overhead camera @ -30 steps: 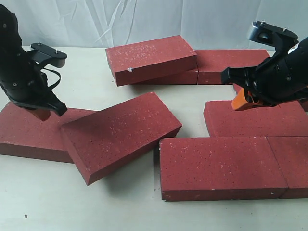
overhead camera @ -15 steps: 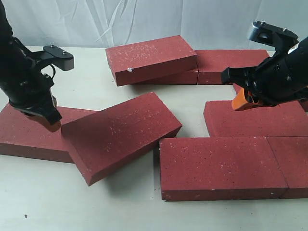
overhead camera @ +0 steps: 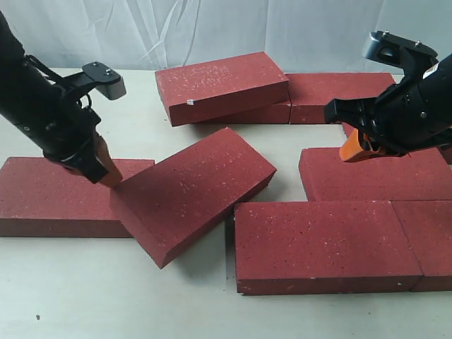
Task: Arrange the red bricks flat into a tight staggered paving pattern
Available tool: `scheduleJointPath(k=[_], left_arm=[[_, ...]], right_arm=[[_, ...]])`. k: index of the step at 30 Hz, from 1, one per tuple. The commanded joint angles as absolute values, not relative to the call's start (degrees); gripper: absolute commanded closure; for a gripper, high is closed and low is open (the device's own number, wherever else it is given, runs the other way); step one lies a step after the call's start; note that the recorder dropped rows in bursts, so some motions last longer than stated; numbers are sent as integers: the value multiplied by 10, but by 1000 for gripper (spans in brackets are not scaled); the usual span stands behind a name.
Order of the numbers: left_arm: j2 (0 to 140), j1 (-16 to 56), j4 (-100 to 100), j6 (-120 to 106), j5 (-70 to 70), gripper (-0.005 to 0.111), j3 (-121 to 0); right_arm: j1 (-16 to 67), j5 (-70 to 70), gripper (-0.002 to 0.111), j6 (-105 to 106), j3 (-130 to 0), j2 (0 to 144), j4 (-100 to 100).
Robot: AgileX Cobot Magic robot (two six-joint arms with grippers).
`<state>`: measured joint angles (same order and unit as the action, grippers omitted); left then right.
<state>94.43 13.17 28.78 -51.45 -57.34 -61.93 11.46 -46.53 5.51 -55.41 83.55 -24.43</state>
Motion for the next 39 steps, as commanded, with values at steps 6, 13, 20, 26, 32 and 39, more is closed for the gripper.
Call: scheduleJointPath(k=[6,13,20,26,32,39], left_arm=[[940,133,300,-515,-454,107,-617],[920,133,235,-515,-561,107,-632],[889,133,227,-535,-665,107,-632],[907,142,296,-634,-672,107,-594],[944,185,300,-662,-633,107,-582],[966,197,371,-662,-458,107,-582]], right_arm=[[111,-459,109,59,-551,829,-243],[111,-457,109,59,-551,829,-243],[111,-457,109,59,-551,829,-243],[111,-463,109,59,-551,829,-243],[111,-463,109,59,-551,829,-243],[111,-461,109,59,-551,829,-243]])
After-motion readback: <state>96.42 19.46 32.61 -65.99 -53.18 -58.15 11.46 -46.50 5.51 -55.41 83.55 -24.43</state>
